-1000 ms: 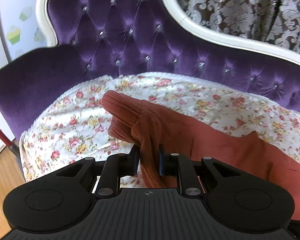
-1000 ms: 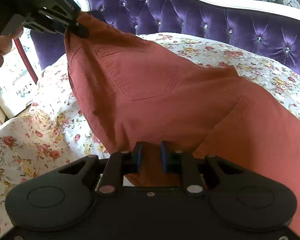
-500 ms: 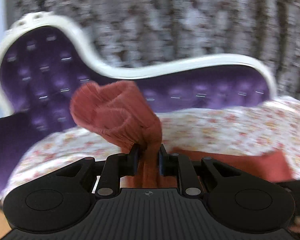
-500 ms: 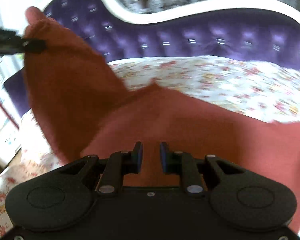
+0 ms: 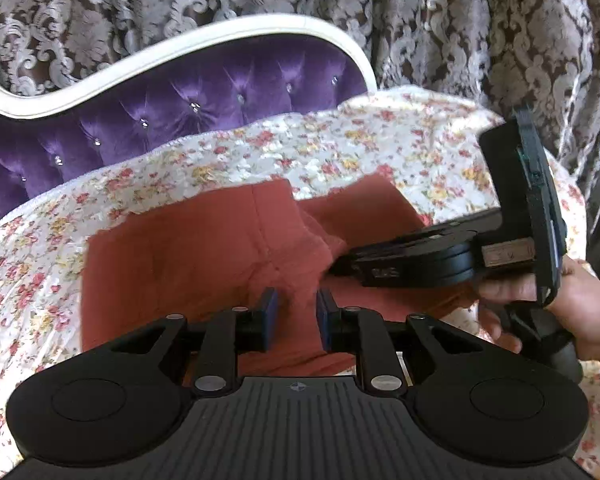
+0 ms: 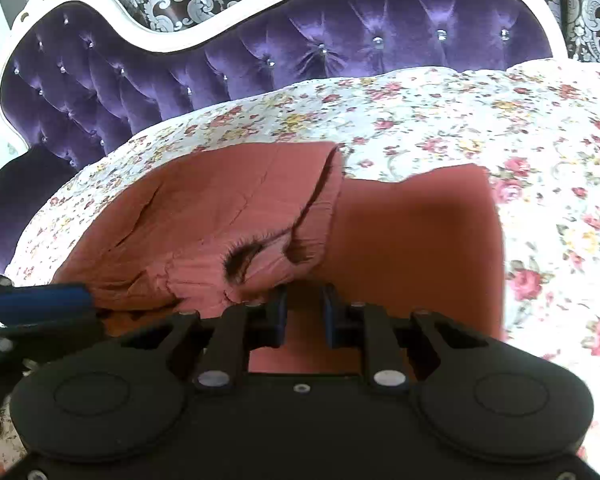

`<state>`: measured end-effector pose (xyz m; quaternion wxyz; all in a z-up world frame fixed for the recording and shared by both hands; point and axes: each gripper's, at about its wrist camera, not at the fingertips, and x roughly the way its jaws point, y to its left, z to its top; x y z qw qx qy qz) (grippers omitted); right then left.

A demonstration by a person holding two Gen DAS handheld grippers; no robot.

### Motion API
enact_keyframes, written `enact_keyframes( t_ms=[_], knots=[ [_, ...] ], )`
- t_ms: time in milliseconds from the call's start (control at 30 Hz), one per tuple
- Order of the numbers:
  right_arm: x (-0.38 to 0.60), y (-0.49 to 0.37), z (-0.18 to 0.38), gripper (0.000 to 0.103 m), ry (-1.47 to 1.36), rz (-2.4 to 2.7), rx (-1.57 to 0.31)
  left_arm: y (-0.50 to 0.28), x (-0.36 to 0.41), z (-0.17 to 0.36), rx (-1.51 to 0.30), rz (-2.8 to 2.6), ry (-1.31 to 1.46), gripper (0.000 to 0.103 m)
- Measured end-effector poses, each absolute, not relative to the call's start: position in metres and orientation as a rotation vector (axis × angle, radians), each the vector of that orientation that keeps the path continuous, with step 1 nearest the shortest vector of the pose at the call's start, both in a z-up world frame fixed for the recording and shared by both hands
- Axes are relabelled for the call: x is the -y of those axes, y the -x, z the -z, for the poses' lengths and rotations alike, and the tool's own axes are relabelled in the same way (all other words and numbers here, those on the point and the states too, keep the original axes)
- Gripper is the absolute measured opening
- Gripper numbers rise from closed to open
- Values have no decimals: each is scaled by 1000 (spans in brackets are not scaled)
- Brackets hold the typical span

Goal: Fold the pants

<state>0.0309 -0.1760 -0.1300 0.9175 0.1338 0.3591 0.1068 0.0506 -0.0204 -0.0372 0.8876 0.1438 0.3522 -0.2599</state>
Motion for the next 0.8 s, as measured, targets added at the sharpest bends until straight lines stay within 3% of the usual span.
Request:
enact_keyframes(
  t_ms=[267, 433, 600, 800],
  knots=[
    [196, -30, 117, 35, -369, -190, -683, -79, -29, 43, -812, 281, -119, 22],
    [199, -40, 113, 54, -477, -244, -674, -74, -61, 54, -851, 200, -48, 22],
    [196, -56, 116, 61, -561, -292, -718, -65, -78, 50, -835, 156, -66, 22],
    [189, -69, 128, 62, -544, -259, -796, -60, -88, 51, -846, 145, -64, 22]
  ],
)
